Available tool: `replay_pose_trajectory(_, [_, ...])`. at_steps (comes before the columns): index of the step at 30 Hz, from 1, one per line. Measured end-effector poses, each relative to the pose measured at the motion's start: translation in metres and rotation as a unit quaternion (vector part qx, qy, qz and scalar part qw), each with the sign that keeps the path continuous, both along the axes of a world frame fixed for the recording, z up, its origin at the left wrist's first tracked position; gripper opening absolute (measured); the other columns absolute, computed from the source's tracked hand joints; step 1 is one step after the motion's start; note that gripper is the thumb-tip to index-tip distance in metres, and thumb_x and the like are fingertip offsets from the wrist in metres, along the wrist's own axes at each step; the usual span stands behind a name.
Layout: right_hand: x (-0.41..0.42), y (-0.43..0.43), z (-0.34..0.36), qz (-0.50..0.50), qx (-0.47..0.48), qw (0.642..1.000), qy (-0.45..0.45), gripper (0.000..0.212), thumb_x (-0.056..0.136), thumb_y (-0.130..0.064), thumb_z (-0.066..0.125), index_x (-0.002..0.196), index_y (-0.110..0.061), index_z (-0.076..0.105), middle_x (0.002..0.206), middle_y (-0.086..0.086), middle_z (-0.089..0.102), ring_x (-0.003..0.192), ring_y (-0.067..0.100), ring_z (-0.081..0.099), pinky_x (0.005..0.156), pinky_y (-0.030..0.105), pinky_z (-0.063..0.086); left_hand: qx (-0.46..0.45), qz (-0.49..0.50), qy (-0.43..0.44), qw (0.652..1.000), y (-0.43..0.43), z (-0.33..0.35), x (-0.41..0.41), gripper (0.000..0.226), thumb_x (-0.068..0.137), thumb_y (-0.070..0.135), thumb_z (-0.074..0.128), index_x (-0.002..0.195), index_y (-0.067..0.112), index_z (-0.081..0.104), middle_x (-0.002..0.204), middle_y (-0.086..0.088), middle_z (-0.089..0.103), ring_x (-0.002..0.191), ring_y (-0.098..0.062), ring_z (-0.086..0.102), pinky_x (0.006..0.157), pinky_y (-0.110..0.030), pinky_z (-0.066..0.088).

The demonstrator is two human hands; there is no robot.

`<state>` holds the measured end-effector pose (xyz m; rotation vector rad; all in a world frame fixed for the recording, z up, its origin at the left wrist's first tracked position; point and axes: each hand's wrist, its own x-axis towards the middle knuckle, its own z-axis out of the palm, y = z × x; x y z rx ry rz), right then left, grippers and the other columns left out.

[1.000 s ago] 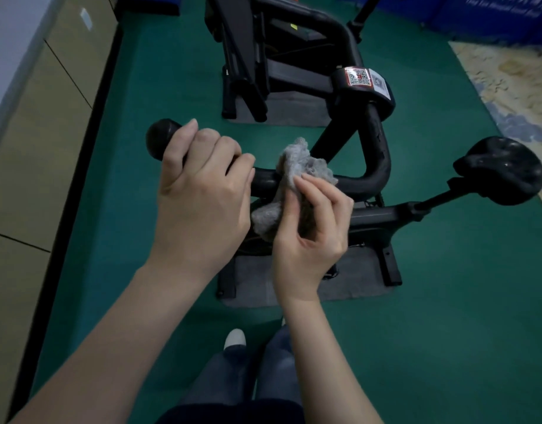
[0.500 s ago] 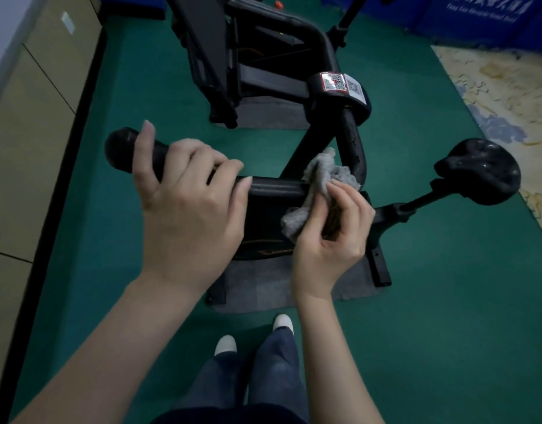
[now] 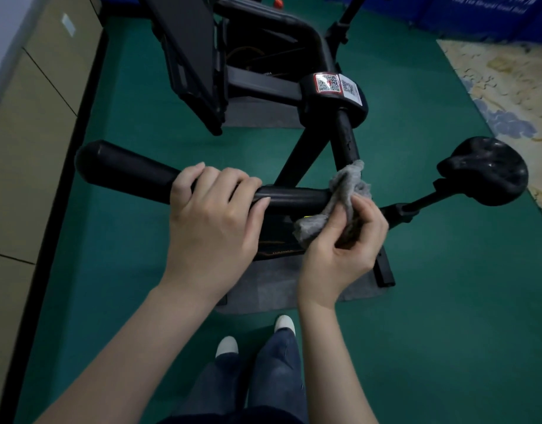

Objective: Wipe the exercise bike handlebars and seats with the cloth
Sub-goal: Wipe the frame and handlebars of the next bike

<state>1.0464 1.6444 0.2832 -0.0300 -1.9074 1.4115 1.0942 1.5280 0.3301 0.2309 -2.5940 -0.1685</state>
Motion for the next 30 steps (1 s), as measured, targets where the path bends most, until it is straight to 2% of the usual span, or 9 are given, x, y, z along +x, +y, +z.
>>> replay_pose_trajectory(3, [0.008, -0.005, 0.005, 0.072, 0.056, 0.995, 0.029, 0.01, 0.087, 0.008, 0.062, 0.096, 0.009, 0.067, 0.099, 0.013, 0.065, 0.096, 0.024, 0.06, 0.091, 0.029, 0.047, -0.005, -0.001, 0.004, 1.0, 0.0, -0.001, 0.0, 0.02, 0.095, 0.029, 0.051, 0.101, 0.015, 0.066, 0.095, 0.002, 0.064, 0.089, -0.023, 0.058, 0.101, -0.033, 0.023])
replay_pose_trajectory(6, [0.001, 0.004, 0.019, 0.153, 0.124, 0.98, 0.02, 0.011, 0.087, 0.006, 0.063, 0.096, 0.005, 0.069, 0.098, 0.007, 0.067, 0.096, 0.021, 0.061, 0.091, 0.026, 0.047, -0.01, -0.001, 0.008, 1.0, -0.001, -0.001, 0.0, 0.02, 0.095, 0.029, 0.051, 0.101, 0.016, 0.065, 0.095, 0.002, 0.063, 0.089, -0.023, 0.058, 0.101, -0.033, 0.023])
replay_pose_trajectory(11, [-0.028, 0.026, 0.054, 0.194, 0.213, 0.95, -0.122, 0.009, 0.088, -0.007, 0.063, 0.093, -0.009, 0.071, 0.089, -0.005, 0.066, 0.089, 0.017, 0.063, 0.079, 0.013, 0.044, -0.004, -0.001, 0.015, 1.0, -0.001, -0.003, 0.0, 0.02, 0.095, 0.029, 0.052, 0.1, 0.015, 0.066, 0.095, 0.002, 0.064, 0.089, -0.023, 0.059, 0.101, -0.033, 0.023])
replay_pose_trajectory(16, [-0.05, 0.014, 0.082, 0.319, 0.305, 0.867, -0.233, 0.01, 0.089, -0.011, 0.062, 0.09, -0.014, 0.072, 0.087, -0.002, 0.071, 0.084, 0.007, 0.062, 0.068, 0.009, 0.04, -0.011, -0.004, 0.015, 1.0, -0.001, -0.003, 0.0, 0.021, 0.095, 0.029, 0.051, 0.1, 0.015, 0.066, 0.096, 0.002, 0.064, 0.089, -0.022, 0.059, 0.101, -0.033, 0.024])
replay_pose_trajectory(19, [-0.072, 0.025, 0.095, 0.334, 0.4, 0.807, -0.277, 0.012, 0.09, -0.014, 0.061, 0.093, -0.018, 0.072, 0.09, 0.001, 0.069, 0.09, 0.013, 0.06, 0.07, 0.015, 0.037, -0.01, -0.007, 0.018, 1.0, -0.002, -0.003, 0.0, 0.021, 0.095, 0.029, 0.051, 0.101, 0.016, 0.066, 0.096, 0.002, 0.064, 0.089, -0.022, 0.059, 0.101, -0.033, 0.024])
replay_pose_trajectory(21, [-0.079, 0.032, 0.097, 0.337, 0.434, 0.786, -0.282, 0.013, 0.089, -0.012, 0.06, 0.093, -0.017, 0.071, 0.086, -0.002, 0.066, 0.087, 0.013, 0.057, 0.068, 0.014, 0.035, -0.008, -0.006, 0.018, 1.0, -0.002, -0.003, 0.001, 0.021, 0.095, 0.029, 0.051, 0.101, 0.016, 0.066, 0.096, 0.002, 0.064, 0.089, -0.021, 0.059, 0.101, -0.033, 0.024])
replay_pose_trajectory(25, [-0.077, 0.026, 0.092, 0.348, 0.429, 0.792, -0.26, 0.016, 0.088, -0.006, 0.058, 0.095, -0.012, 0.071, 0.084, -0.002, 0.063, 0.081, 0.01, 0.052, 0.062, 0.01, 0.034, -0.011, 0.0, 0.015, 1.0, -0.002, -0.004, 0.0, 0.021, 0.096, 0.03, 0.05, 0.101, 0.017, 0.066, 0.096, 0.003, 0.064, 0.09, -0.021, 0.059, 0.103, -0.031, 0.02])
replay_pose_trajectory(27, [-0.079, 0.028, 0.092, 0.362, 0.412, 0.794, -0.263, 0.013, 0.089, -0.008, 0.06, 0.093, -0.013, 0.071, 0.084, -0.002, 0.066, 0.082, 0.008, 0.055, 0.062, 0.003, 0.036, -0.013, 0.001, 0.016, 1.0, -0.002, -0.005, 0.0, 0.022, 0.096, 0.03, 0.05, 0.101, 0.017, 0.066, 0.096, 0.003, 0.064, 0.09, -0.021, 0.059, 0.103, -0.03, 0.019])
replay_pose_trajectory(30, [-0.082, 0.039, 0.089, 0.354, 0.399, 0.809, -0.246, 0.011, 0.088, -0.007, 0.061, 0.089, -0.014, 0.07, 0.079, -0.005, 0.064, 0.078, 0.007, 0.055, 0.063, 0.007, 0.038, -0.018, 0.003, 0.019, 1.0, -0.001, -0.006, -0.001, 0.022, 0.096, 0.03, 0.049, 0.1, 0.017, 0.066, 0.096, 0.003, 0.064, 0.09, -0.021, 0.059, 0.103, -0.031, 0.019])
